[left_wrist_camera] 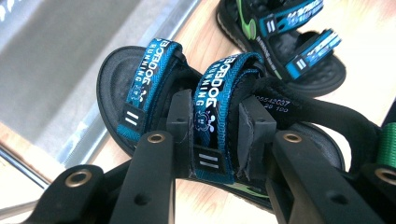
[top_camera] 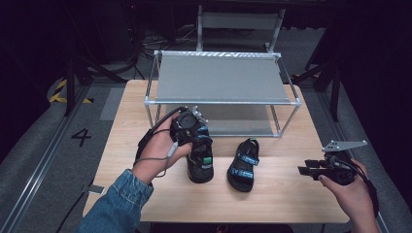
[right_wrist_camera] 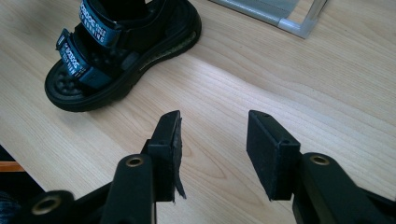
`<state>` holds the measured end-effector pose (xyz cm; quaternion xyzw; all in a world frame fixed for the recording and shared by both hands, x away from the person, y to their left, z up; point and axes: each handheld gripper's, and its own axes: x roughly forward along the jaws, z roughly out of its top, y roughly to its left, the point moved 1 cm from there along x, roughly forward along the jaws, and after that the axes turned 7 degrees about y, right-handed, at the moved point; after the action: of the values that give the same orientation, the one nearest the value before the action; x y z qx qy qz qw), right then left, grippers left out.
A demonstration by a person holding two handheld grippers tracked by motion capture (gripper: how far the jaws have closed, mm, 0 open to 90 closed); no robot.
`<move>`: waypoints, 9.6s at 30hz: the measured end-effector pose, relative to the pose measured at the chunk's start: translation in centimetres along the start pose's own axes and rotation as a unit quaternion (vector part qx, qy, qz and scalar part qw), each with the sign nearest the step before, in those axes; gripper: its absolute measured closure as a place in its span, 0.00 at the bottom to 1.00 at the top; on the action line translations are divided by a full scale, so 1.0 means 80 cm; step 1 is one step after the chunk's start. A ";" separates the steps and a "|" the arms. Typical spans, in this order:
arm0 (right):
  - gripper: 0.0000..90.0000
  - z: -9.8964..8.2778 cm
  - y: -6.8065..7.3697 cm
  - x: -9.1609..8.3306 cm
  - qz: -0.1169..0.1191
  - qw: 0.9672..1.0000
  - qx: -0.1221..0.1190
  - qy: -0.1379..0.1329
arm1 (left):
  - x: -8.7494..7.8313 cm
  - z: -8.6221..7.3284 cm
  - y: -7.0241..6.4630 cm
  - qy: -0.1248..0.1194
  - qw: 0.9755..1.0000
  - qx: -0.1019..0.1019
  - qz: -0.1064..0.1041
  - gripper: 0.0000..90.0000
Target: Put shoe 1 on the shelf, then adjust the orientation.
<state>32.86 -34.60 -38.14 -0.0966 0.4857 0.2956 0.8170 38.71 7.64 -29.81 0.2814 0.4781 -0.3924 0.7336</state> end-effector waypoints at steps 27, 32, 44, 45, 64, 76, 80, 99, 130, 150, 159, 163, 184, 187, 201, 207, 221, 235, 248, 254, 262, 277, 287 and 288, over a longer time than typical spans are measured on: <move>0.62 -0.001 -0.005 0.000 0.013 1.000 0.000 -0.009 | -0.070 0.050 0.038 -0.065 0.998 -0.009 -0.005 0.78; 0.62 0.000 -0.005 0.002 0.017 1.000 -0.002 -0.008 | -0.075 0.062 0.052 -0.072 0.997 -0.009 -0.002 0.78; 0.61 -0.001 -0.008 0.005 0.019 1.000 0.000 -0.008 | -0.071 0.096 0.095 -0.074 0.997 -0.008 0.034 0.78; 0.61 -0.001 -0.008 0.005 0.020 1.000 0.000 -0.008 | -0.069 0.099 0.098 -0.078 0.996 -0.007 0.037 0.78; 0.61 -0.015 -0.017 0.009 0.023 1.000 0.017 -0.003 | -0.045 0.131 0.152 -0.070 0.997 0.015 0.032 0.78; 0.61 -0.028 -0.019 0.004 0.017 0.999 0.028 -0.001 | -0.033 0.143 0.161 -0.066 0.997 0.011 0.037 0.76; 0.61 -0.027 -0.019 0.004 0.017 1.000 0.027 -0.001 | -0.034 0.144 0.156 -0.070 0.997 0.008 0.044 0.65; 0.61 -0.020 -0.008 0.008 0.020 1.000 0.016 0.001 | -0.111 0.091 0.063 -0.158 0.987 -0.009 0.010 0.61; 0.61 -0.017 -0.006 0.015 0.022 1.000 0.012 0.010 | -0.011 0.041 0.043 -0.150 0.984 -0.095 -0.029 1.00; 0.60 -0.018 -0.008 0.016 0.023 1.000 0.013 0.009 | 0.020 0.064 0.093 -0.147 0.982 -0.117 -0.004 1.00; 0.60 -0.018 -0.007 0.015 0.023 1.000 0.010 0.009 | 0.026 0.065 0.101 -0.160 0.978 -0.129 -0.028 0.91; 0.60 -0.018 -0.006 0.014 0.022 1.000 0.012 0.009 | 0.020 0.064 0.095 -0.158 0.979 -0.127 -0.030 0.76; 0.62 0.010 0.011 0.022 0.025 0.999 -0.016 0.014 | -0.041 -0.007 0.048 -0.168 0.981 -0.100 0.009 0.39; 0.64 0.028 0.017 0.023 0.037 0.999 -0.031 0.013 | -0.040 -0.032 0.046 -0.160 0.981 -0.104 0.024 0.37; 0.66 0.094 0.040 0.033 0.036 0.996 -0.073 0.028 | -0.001 -0.100 0.042 -0.116 0.985 -0.117 0.047 0.37; 0.66 0.111 0.049 0.036 0.034 0.996 -0.076 0.026 | 0.026 -0.127 0.049 -0.097 0.985 -0.132 0.048 0.36; 0.67 0.142 0.059 0.062 0.025 0.994 -0.088 0.055 | 0.058 -0.163 0.071 -0.059 0.984 -0.164 0.038 0.32; 0.61 0.166 0.069 0.083 0.010 0.989 -0.120 0.087 | 0.066 -0.179 0.086 -0.038 0.982 -0.178 0.047 0.31; 0.67 0.192 0.065 0.123 -0.005 0.981 -0.149 0.122 | 0.078 -0.174 0.083 -0.021 0.985 -0.167 0.038 0.31; 0.96 0.196 0.070 0.120 -0.049 0.974 -0.188 0.120 | 0.080 -0.175 0.084 -0.020 0.984 -0.171 0.036 0.31; 0.97 0.171 0.070 0.081 -0.051 0.976 -0.168 0.127 | 0.086 -0.172 0.084 -0.011 0.985 -0.169 0.031 0.31; 0.96 0.057 0.075 0.028 -0.002 0.979 -0.095 0.182 | 0.091 -0.159 0.077 -0.006 0.987 -0.158 0.023 0.31; 0.67 0.063 0.079 0.024 -0.013 0.980 -0.134 0.146 | 0.093 -0.160 0.077 -0.005 0.987 -0.159 0.022 0.31; 0.64 0.069 0.081 0.028 -0.014 0.979 -0.147 0.143 | 0.093 -0.160 0.077 -0.005 0.987 -0.160 0.020 0.30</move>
<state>33.97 -26.07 -36.44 -0.2633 0.5472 0.3353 0.7203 39.54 18.75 -41.37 0.1682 0.5254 -0.2978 0.7791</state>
